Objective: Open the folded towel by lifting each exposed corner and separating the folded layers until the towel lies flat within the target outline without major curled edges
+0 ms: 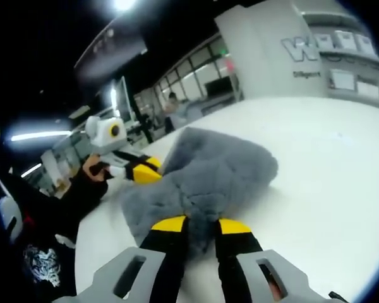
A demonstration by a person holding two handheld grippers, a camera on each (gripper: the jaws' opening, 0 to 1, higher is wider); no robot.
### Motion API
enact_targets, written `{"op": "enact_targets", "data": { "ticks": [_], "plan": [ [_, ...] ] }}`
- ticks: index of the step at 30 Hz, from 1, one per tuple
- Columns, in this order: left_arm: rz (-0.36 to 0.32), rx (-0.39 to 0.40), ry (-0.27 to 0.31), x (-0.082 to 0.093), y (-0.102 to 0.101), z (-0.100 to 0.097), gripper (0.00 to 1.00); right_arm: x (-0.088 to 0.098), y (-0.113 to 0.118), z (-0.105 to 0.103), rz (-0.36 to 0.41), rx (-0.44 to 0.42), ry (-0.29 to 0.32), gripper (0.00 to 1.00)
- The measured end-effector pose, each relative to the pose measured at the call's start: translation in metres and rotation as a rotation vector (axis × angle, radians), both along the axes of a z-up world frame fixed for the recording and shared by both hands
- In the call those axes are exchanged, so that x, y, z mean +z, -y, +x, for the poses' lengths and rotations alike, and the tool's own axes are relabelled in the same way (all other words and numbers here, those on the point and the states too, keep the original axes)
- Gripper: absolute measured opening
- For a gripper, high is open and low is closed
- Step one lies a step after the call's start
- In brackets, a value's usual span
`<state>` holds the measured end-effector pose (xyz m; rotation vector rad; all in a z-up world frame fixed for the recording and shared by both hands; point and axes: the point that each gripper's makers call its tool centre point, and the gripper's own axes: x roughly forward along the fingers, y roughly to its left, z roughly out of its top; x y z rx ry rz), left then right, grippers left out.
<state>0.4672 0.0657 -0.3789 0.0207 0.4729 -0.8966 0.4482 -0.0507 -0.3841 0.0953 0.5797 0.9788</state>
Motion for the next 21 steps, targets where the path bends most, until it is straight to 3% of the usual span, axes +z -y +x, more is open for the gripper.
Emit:
{"op": "enact_targets", "data": {
  "ticks": [21],
  "plan": [
    [0.009,-0.011,0.003,-0.002,0.008,-0.012,0.08,0.000,0.003,0.003,-0.008,0.020,0.021,0.13]
  ]
}}
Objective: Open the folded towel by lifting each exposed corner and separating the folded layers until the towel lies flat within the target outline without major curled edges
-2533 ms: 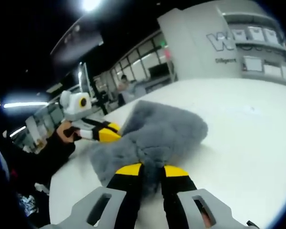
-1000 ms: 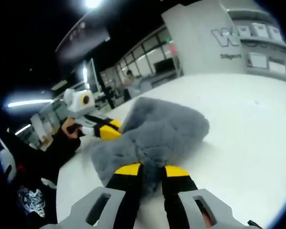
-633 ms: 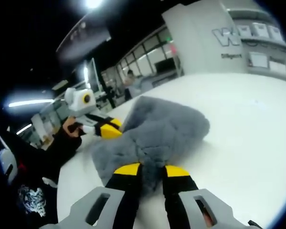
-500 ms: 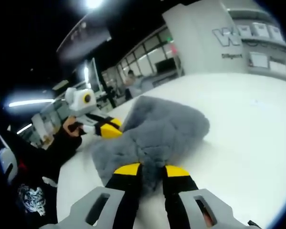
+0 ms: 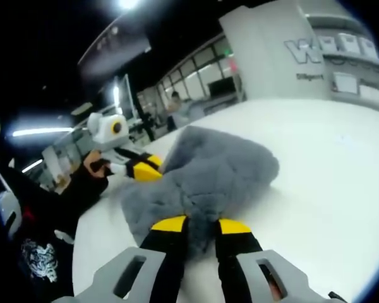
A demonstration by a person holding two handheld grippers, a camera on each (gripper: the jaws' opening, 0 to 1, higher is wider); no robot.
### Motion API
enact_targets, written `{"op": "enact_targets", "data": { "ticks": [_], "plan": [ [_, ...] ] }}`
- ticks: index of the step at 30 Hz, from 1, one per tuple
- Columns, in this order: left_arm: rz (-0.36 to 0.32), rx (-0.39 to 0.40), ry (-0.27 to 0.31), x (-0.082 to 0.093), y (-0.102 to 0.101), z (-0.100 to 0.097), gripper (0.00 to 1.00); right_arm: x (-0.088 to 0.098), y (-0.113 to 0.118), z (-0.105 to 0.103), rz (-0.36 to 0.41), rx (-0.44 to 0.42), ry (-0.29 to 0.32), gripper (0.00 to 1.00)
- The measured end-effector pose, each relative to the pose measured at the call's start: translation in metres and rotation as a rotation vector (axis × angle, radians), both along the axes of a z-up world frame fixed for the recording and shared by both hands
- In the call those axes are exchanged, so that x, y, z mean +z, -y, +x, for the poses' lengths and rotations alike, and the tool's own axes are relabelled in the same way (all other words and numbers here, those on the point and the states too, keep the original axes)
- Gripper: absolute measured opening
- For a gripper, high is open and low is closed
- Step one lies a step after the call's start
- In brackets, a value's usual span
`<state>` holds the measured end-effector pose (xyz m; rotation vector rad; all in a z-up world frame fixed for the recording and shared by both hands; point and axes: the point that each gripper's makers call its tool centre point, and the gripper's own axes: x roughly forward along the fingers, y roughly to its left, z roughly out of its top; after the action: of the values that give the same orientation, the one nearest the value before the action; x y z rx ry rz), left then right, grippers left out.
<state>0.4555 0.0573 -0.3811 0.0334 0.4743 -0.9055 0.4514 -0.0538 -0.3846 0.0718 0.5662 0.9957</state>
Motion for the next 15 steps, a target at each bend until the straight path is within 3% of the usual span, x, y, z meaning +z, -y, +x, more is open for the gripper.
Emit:
{"op": "enact_targets", "data": {
  "ticks": [10,15],
  "plan": [
    [-0.006,0.008,0.016,0.0008,-0.0036,0.0028,0.11,0.0013,-0.0002,0.0011,-0.005,0.003,0.022,0.14],
    [0.009,0.027,0.034,0.0000,-0.0079,0.0061,0.21,0.0024,0.0008,0.0026,-0.005,0.001,0.029,0.15]
  ]
}}
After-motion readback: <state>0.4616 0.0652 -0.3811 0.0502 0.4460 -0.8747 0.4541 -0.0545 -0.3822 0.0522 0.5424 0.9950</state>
